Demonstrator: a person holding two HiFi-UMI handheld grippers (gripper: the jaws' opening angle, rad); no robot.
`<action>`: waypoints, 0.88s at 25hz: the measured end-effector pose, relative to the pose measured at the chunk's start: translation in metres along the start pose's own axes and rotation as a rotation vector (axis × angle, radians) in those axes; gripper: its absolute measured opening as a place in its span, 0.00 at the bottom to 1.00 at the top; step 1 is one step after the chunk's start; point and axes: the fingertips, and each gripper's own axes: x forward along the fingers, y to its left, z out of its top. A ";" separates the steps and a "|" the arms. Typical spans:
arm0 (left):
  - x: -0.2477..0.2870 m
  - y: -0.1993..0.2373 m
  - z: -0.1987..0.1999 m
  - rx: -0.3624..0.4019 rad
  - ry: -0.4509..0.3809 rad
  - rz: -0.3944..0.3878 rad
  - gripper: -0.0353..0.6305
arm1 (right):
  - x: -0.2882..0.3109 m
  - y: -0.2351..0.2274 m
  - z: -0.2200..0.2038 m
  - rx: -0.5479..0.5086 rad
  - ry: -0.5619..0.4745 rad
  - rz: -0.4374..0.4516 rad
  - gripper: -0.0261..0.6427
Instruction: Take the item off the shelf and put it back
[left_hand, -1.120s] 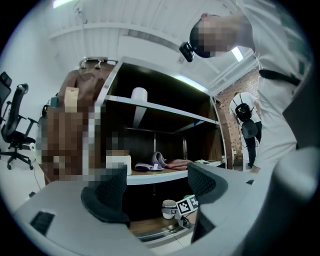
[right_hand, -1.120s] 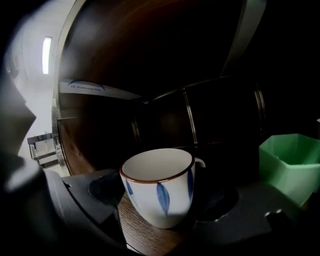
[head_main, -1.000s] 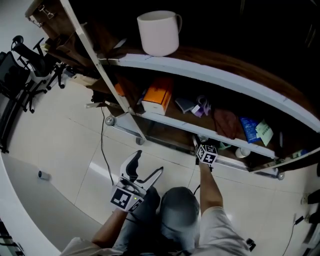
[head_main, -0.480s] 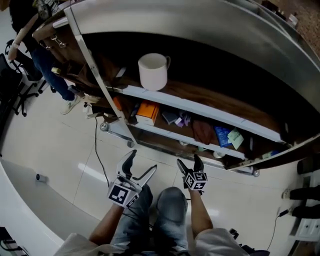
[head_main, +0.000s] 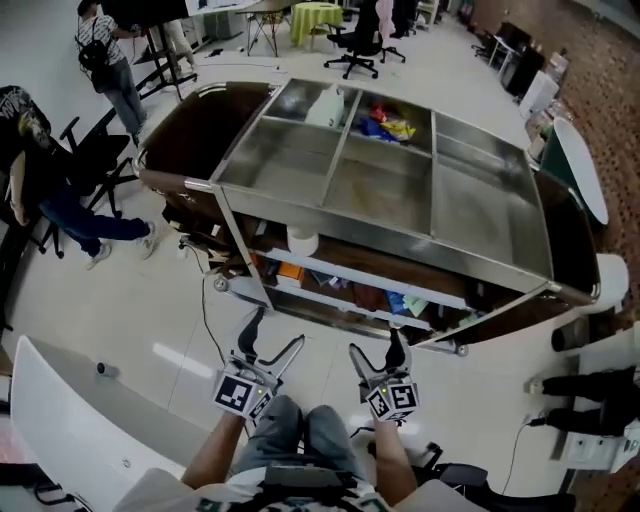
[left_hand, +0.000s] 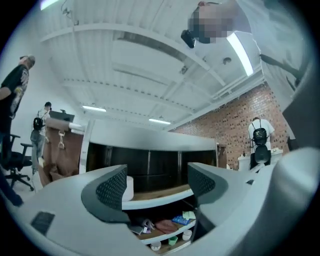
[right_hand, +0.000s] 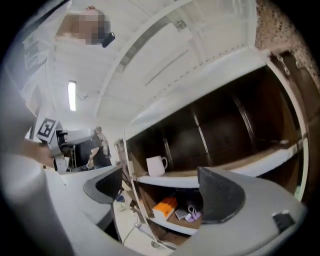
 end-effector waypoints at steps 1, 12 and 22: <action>-0.005 -0.004 0.031 -0.007 -0.001 0.000 0.60 | -0.007 0.012 0.037 -0.002 -0.014 -0.002 0.80; -0.053 -0.012 0.222 0.078 -0.125 0.041 0.60 | -0.059 0.114 0.278 -0.112 -0.199 0.029 0.79; -0.058 -0.013 0.225 0.087 -0.138 0.044 0.60 | -0.057 0.123 0.291 -0.154 -0.203 0.001 0.78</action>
